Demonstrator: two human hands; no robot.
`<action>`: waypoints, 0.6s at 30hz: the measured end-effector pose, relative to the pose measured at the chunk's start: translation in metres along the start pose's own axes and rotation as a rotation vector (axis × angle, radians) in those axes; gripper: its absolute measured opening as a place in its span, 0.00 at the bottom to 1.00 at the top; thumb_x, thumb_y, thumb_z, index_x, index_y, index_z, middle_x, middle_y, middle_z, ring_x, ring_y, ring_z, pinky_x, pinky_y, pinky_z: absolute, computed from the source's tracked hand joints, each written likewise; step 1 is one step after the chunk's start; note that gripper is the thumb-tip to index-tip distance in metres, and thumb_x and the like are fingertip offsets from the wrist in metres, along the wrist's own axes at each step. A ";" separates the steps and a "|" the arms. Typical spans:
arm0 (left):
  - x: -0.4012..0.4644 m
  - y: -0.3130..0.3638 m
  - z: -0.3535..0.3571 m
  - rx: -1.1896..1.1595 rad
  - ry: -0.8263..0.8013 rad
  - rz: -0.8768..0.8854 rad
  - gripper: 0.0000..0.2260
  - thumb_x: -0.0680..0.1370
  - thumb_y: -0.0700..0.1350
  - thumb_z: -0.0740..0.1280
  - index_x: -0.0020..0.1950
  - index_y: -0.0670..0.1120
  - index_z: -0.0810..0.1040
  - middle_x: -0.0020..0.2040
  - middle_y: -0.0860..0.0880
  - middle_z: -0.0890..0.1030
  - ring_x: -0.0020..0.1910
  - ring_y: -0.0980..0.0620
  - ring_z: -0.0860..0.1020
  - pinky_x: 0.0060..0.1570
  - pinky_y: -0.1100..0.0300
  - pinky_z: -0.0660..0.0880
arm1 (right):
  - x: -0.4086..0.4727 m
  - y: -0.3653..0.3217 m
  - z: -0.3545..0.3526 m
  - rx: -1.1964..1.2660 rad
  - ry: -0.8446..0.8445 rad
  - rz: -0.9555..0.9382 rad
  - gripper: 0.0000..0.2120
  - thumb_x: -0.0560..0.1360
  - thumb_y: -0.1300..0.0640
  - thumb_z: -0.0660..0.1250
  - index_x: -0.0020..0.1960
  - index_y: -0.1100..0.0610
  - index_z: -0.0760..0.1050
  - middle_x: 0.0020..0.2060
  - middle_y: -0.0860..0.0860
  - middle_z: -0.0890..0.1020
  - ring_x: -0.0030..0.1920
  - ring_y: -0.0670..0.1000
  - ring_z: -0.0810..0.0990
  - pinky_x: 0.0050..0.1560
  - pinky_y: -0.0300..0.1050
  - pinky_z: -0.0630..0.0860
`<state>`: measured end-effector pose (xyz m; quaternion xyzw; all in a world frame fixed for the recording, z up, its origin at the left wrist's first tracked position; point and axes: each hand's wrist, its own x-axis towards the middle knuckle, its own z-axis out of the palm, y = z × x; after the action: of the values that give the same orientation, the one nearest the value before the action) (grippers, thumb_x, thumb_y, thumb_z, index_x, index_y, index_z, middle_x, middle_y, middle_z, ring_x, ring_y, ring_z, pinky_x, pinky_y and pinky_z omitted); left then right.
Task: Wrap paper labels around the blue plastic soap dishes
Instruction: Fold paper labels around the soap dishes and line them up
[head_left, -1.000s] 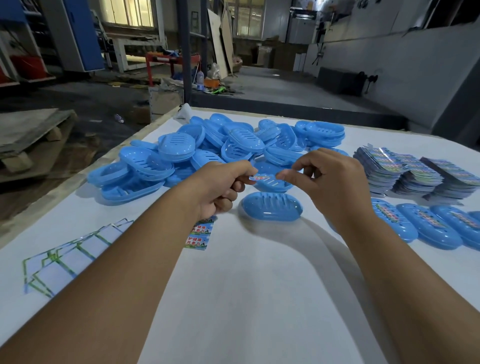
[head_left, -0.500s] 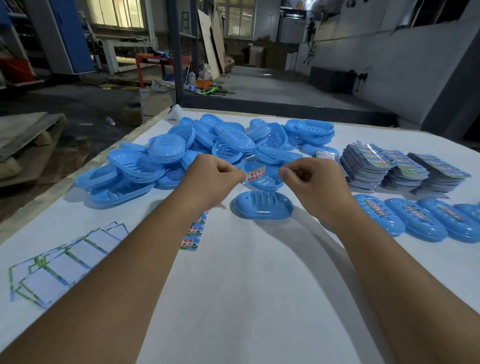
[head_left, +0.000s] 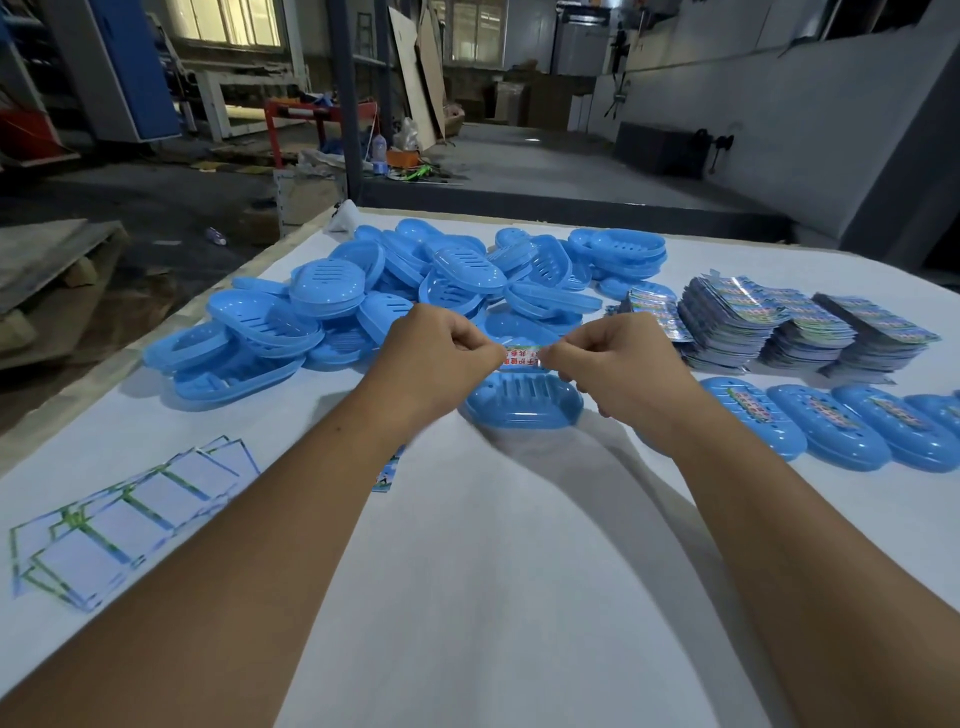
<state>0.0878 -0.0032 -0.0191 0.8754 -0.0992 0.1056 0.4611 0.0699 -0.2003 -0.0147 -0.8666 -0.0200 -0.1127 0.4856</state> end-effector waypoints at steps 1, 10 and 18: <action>0.001 -0.001 0.002 -0.006 -0.001 -0.012 0.07 0.72 0.48 0.73 0.35 0.48 0.84 0.22 0.58 0.72 0.23 0.60 0.68 0.24 0.71 0.64 | 0.000 0.001 0.000 0.000 -0.002 0.022 0.15 0.69 0.51 0.73 0.36 0.64 0.79 0.29 0.56 0.71 0.29 0.50 0.64 0.29 0.45 0.63; 0.006 -0.006 0.016 0.141 -0.066 -0.042 0.17 0.70 0.57 0.74 0.39 0.43 0.84 0.37 0.45 0.83 0.31 0.54 0.75 0.37 0.56 0.77 | 0.003 0.006 0.004 -0.129 -0.057 0.153 0.21 0.65 0.41 0.80 0.32 0.57 0.77 0.24 0.50 0.66 0.24 0.49 0.60 0.27 0.40 0.61; 0.005 -0.002 0.018 0.247 -0.028 -0.008 0.13 0.69 0.57 0.75 0.31 0.50 0.82 0.29 0.59 0.81 0.34 0.58 0.79 0.33 0.62 0.72 | 0.006 0.007 0.005 -0.168 -0.038 0.186 0.29 0.63 0.42 0.80 0.41 0.68 0.78 0.27 0.52 0.69 0.27 0.50 0.63 0.33 0.45 0.64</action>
<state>0.0947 -0.0174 -0.0296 0.9274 -0.0882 0.1030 0.3486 0.0775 -0.1999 -0.0225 -0.9044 0.0608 -0.0520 0.4191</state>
